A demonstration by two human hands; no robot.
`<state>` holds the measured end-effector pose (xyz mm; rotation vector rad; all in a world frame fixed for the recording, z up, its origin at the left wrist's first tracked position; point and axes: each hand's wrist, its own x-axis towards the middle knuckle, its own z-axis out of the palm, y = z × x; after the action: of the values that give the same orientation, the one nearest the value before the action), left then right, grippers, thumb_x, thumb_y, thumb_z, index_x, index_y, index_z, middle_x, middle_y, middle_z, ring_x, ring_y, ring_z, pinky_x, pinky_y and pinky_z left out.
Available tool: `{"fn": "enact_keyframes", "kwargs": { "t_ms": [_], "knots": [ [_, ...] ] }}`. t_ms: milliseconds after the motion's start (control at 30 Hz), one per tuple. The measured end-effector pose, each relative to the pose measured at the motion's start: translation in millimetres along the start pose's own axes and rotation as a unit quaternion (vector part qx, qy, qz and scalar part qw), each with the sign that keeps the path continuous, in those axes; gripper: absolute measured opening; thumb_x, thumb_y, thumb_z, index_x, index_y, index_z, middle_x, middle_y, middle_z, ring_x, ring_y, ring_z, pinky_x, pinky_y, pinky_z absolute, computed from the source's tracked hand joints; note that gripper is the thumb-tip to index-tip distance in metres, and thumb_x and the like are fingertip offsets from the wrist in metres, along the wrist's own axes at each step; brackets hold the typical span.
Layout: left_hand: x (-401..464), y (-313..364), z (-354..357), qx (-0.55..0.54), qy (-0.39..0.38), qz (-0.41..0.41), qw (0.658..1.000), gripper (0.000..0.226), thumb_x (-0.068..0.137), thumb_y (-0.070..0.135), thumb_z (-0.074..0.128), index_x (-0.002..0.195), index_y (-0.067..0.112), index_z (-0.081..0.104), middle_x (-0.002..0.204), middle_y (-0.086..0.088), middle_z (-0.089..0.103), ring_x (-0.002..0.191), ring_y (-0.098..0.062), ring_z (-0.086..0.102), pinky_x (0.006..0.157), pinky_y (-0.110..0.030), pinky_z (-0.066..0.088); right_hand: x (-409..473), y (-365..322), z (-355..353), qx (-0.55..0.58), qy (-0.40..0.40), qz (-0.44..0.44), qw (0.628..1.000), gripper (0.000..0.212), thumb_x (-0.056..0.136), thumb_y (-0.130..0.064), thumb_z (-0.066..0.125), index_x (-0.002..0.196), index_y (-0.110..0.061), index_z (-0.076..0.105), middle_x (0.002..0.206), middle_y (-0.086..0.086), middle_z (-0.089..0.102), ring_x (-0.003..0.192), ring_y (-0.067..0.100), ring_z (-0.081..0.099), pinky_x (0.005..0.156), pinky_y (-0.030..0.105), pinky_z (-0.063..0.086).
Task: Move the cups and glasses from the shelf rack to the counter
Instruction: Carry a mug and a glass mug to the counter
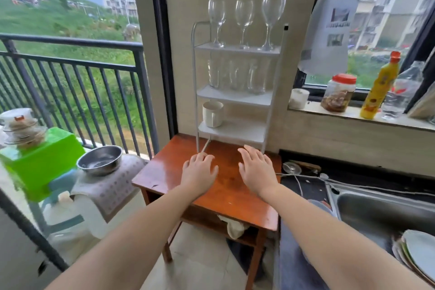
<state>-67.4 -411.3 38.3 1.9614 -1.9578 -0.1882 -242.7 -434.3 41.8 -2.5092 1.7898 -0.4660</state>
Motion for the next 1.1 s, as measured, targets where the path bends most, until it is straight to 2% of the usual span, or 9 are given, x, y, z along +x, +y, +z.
{"fn": "enact_keyframes", "kwargs": {
  "t_ms": [167,333,500,633,733,800,867,933,1100],
  "knots": [
    [82,-9,3,-0.006,0.006,0.011,1.000,0.044,0.097,0.037,0.038,0.137,0.021,0.046,0.145,-0.003,0.043,0.137,-0.025,0.035,0.111,-0.042,0.031,89,12,-15,0.021,0.043,0.002,0.999,0.047,0.100,-0.028,0.034,0.145,-0.016,0.031,0.155,0.005,0.030,0.142,0.025,0.027,0.110,0.042,0.031],
    [161,-21,3,-0.051,0.003,-0.011,0.999,0.047,0.097,0.035,0.037,0.142,0.018,0.040,0.147,-0.004,0.040,0.138,-0.026,0.033,0.107,-0.041,0.036,174,20,-35,0.128,0.166,0.037,0.977,0.046,0.098,-0.019,0.041,0.142,-0.007,0.033,0.146,0.012,0.037,0.135,0.031,0.035,0.098,0.044,0.046],
    [217,-26,15,-0.161,-0.011,-0.076,0.984,0.047,0.099,0.034,0.037,0.142,0.014,0.038,0.143,-0.010,0.042,0.135,-0.028,0.036,0.107,-0.042,0.037,231,22,-55,0.237,0.228,0.115,0.937,0.046,0.099,-0.018,0.041,0.142,-0.004,0.031,0.142,0.016,0.039,0.130,0.031,0.040,0.102,0.038,0.039],
    [254,-26,31,-0.261,-0.023,-0.146,0.954,0.052,0.097,0.035,0.040,0.142,0.010,0.037,0.138,-0.015,0.048,0.126,-0.032,0.048,0.103,-0.041,0.042,265,27,-54,0.285,0.246,0.158,0.913,0.041,0.098,-0.018,0.040,0.137,-0.004,0.037,0.133,0.016,0.047,0.123,0.030,0.045,0.105,0.042,0.038],
    [277,-25,36,-0.316,-0.052,-0.173,0.932,0.042,0.096,0.025,0.043,0.130,0.001,0.049,0.117,-0.017,0.058,0.106,-0.032,0.056,0.091,-0.039,0.047,284,29,-53,0.371,0.238,0.213,0.872,0.017,0.097,-0.020,0.039,0.105,-0.008,0.048,0.093,0.007,0.053,0.094,0.027,0.049,0.083,0.035,0.039],
    [285,-24,42,-0.424,-0.077,-0.200,0.880,0.035,0.097,0.024,0.042,0.122,0.000,0.053,0.098,-0.013,0.057,0.094,-0.027,0.054,0.088,-0.039,0.048,291,28,-55,0.421,0.227,0.225,0.849,0.014,0.096,-0.023,0.040,0.091,-0.014,0.049,0.076,-0.002,0.047,0.083,0.021,0.047,0.075,0.035,0.038],
    [293,-25,46,-0.532,-0.094,-0.236,0.808,0.030,0.099,0.021,0.039,0.119,0.002,0.053,0.087,-0.008,0.059,0.095,-0.025,0.055,0.092,-0.039,0.048,297,29,-59,0.470,0.219,0.223,0.825,0.017,0.093,-0.022,0.043,0.081,-0.018,0.054,0.077,0.000,0.055,0.081,0.019,0.052,0.077,0.040,0.045],
    [299,-27,50,-0.585,-0.098,-0.256,0.763,0.022,0.100,0.015,0.036,0.110,0.003,0.052,0.081,-0.007,0.061,0.095,-0.025,0.058,0.093,-0.038,0.049,301,29,-64,0.513,0.211,0.218,0.803,0.023,0.093,-0.017,0.043,0.073,-0.020,0.054,0.074,0.001,0.058,0.073,0.016,0.053,0.070,0.036,0.046],
    [303,-31,57,-0.572,-0.085,-0.252,0.776,0.023,0.100,0.014,0.031,0.088,0.008,0.050,0.076,-0.007,0.052,0.072,-0.016,0.052,0.085,-0.035,0.050,304,29,-74,0.576,0.195,0.226,0.761,0.022,0.095,-0.018,0.039,0.074,-0.017,0.047,0.068,-0.001,0.051,0.062,0.011,0.045,0.058,0.025,0.038]
  ]
}}
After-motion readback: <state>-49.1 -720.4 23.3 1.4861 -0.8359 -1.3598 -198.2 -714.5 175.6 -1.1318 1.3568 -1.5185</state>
